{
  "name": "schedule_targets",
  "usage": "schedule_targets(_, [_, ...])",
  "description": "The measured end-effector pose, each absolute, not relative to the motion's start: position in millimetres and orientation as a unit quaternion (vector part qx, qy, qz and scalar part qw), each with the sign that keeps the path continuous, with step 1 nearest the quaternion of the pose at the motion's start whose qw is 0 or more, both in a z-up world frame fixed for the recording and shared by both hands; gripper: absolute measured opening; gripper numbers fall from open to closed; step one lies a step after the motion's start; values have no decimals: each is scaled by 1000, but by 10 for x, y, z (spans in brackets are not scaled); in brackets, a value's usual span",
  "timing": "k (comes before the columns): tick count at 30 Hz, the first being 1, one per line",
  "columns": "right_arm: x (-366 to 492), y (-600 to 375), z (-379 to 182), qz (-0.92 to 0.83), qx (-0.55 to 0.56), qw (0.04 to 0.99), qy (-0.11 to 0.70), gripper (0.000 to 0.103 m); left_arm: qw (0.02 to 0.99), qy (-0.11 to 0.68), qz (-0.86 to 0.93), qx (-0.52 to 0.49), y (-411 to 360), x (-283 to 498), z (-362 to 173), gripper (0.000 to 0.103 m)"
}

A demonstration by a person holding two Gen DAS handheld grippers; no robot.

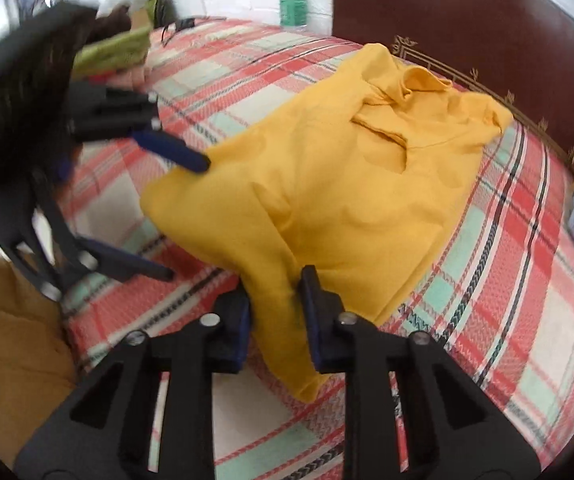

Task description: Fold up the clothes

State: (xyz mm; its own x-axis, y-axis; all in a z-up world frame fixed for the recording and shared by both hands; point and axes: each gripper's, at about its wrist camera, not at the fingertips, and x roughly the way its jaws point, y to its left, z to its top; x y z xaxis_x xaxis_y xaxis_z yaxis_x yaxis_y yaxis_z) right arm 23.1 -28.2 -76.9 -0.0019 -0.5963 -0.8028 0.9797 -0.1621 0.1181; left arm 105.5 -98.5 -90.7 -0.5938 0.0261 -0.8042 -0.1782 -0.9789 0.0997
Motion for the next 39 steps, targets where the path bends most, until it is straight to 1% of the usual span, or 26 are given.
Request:
schedule_targets(2, [190, -264, -715, -661, 383, 601, 234, 24, 37, 107, 886, -450, -1001, 1019, -954, 76])
schedule_targets(3, [199, -268, -704, -662, 382, 600, 238, 24, 26, 117, 884, -452, -1015, 994, -982, 76])
schedule_targets(4, [218, -274, -705, -663, 379, 598, 245, 24, 15, 123, 881, -456, -1039, 970, -1008, 71])
schedule_targets(5, [236, -274, -711, -664, 375, 596, 250, 26, 7, 122, 879, -460, -1071, 943, -1028, 70])
schedule_targets(7, [299, -259, -732, -671, 356, 590, 274, 35, 9, 98, 881, -463, -1152, 924, -1037, 68])
schedule_targets(9, [379, -230, -757, -678, 330, 583, 302, 62, 11, 80, 883, -463, -1217, 914, -1040, 63])
schedule_targets(10, [436, -202, -772, -679, 313, 585, 316, 65, 11, 75, 883, -463, -1239, 913, -1038, 62])
schedule_targets(12, [543, -156, -811, -678, 282, 586, 342, 66, 14, 68, 884, -463, -1266, 912, -1029, 62])
schedule_targets(17, [719, -218, -1029, -685, 227, 551, 418, 66, 14, 76, 882, -465, -1249, 893, -1048, 64])
schedule_targets(20, [761, -271, -1111, -693, 186, 536, 444, 66, 13, 85, 881, -465, -1223, 882, -1066, 67])
schedule_targets(21, [766, -278, -1122, -692, 174, 537, 449, 66, 13, 89, 881, -465, -1214, 879, -1071, 68])
schedule_targets(22, [772, -286, -1132, -691, 161, 538, 455, 66, 13, 93, 880, -465, -1204, 870, -1078, 73])
schedule_targets(25, [780, -309, -1160, -688, 126, 541, 467, 66, 14, 104, 880, -464, -1181, 841, -1097, 80])
schedule_targets(32, [723, -374, -1165, -688, 119, 546, 463, 66, 12, 119, 882, -455, -1170, 764, -1131, 90])
schedule_targets(33, [724, -382, -1160, -689, 122, 545, 462, 65, 13, 124, 884, -451, -1161, 769, -1135, 92])
schedule_targets(34, [724, -396, -1157, -688, 126, 546, 461, 61, 13, 129, 885, -448, -1154, 774, -1138, 93])
schedule_targets(35, [715, -413, -1153, -686, 133, 548, 459, 51, 14, 135, 886, -444, -1146, 779, -1142, 93])
schedule_targets(36, [694, -422, -1135, -687, 142, 549, 455, 44, 15, 132, 886, -444, -1152, 780, -1138, 93])
schedule_targets(37, [674, -430, -1118, -687, 151, 550, 450, 41, 16, 126, 886, -446, -1168, 766, -1133, 92])
schedule_targets(38, [653, -439, -1100, -687, 160, 551, 446, 37, 19, 117, 886, -449, -1183, 755, -1132, 90])
schedule_targets(39, [633, -448, -1083, -687, 169, 552, 441, 29, 24, 111, 886, -450, -1191, 752, -1123, 83])
